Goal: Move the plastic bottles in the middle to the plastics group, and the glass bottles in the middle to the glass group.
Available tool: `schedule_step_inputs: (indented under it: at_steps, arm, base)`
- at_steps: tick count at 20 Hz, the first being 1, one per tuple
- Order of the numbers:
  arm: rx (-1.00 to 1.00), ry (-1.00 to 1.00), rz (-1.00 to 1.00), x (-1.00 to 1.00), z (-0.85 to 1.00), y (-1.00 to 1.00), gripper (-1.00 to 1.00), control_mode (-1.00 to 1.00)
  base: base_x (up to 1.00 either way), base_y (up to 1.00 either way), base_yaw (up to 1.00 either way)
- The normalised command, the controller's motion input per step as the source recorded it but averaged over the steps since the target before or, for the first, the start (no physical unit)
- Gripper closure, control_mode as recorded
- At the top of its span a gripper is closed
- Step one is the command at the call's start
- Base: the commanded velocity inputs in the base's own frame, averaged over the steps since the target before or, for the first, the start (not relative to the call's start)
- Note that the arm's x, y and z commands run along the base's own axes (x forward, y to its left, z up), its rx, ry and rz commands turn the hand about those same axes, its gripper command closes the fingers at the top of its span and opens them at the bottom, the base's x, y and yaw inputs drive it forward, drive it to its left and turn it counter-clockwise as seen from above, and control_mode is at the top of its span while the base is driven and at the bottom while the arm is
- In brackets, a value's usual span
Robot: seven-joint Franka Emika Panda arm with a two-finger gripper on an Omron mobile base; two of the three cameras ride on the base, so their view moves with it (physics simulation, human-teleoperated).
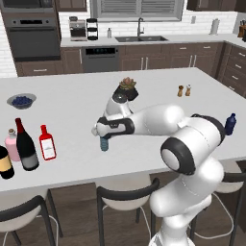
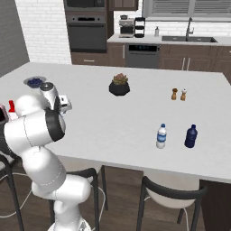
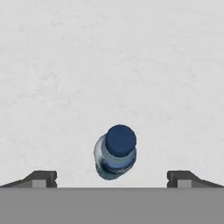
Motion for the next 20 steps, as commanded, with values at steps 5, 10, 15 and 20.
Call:
schedule_step_inputs:
  at_steps: [5, 10, 15, 20]
  arm:
    - [0.0, 0.0, 0.0, 0.25, -0.14, 0.0, -1.0, -1.0]
    - [0.0, 0.0, 0.0, 0.17, -0.12, 0.0, -1.0, -1.0]
    - [0.0, 0.02, 0.01, 0.0, -0.16, 0.02, -1.0, -1.0]
    - [0.0, 0.0, 0.02, 0.0, -0.15, 0.01, -1.0, -1.0]
  base:
    - [0.0, 0.0, 0.0]
    - [0.0, 0.0, 0.0]
    - [0.0, 0.0, 0.0]
    - [0.0, 0.0, 0.0]
